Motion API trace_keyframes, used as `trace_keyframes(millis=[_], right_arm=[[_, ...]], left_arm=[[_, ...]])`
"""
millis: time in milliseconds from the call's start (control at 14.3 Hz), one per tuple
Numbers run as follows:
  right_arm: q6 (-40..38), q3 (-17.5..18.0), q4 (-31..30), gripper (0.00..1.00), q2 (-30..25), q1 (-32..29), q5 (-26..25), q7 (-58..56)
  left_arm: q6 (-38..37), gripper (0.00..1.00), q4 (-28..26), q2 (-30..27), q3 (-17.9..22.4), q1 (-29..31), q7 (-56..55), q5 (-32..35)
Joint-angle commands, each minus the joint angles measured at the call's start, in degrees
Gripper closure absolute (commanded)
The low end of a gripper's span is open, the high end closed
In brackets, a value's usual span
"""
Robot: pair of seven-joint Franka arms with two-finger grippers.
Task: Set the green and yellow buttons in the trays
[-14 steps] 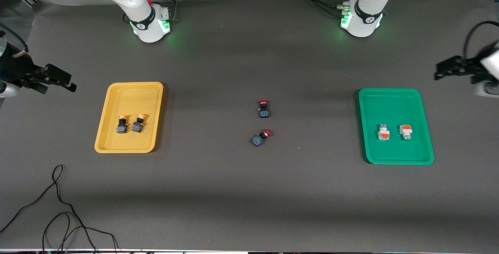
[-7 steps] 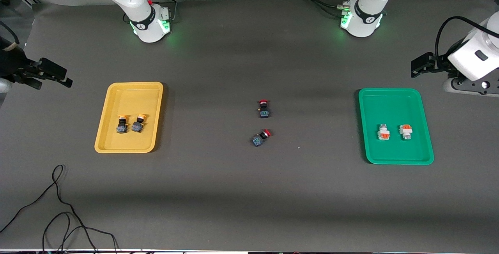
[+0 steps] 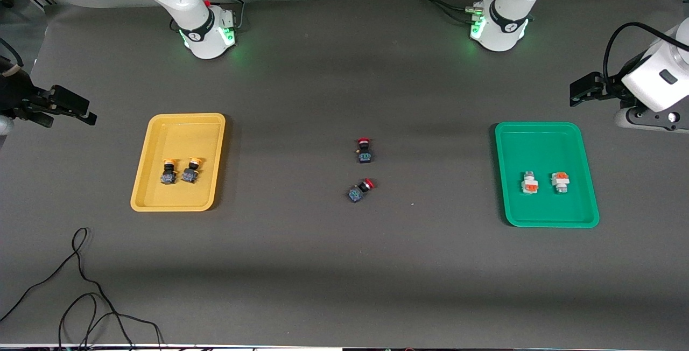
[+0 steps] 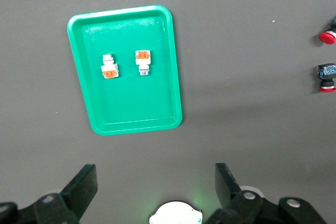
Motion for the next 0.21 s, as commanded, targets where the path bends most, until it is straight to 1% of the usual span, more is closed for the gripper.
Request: trace_keyframes(millis=[0,140], right_arm=[[-2.0,0.1,1.6,0.0,0.7,0.2,-0.6,1.3],[-2.3,0.1,1.7,0.0,0.7,0.2,-0.6,1.4]], left_arm=[[-0.8,0.0,-0.4,-1.1,0.2,-0.1,-0.2,-0.7],[-0.8,0.0,-0.1,-1.0,0.2,-0.1,-0.2,-0.7]])
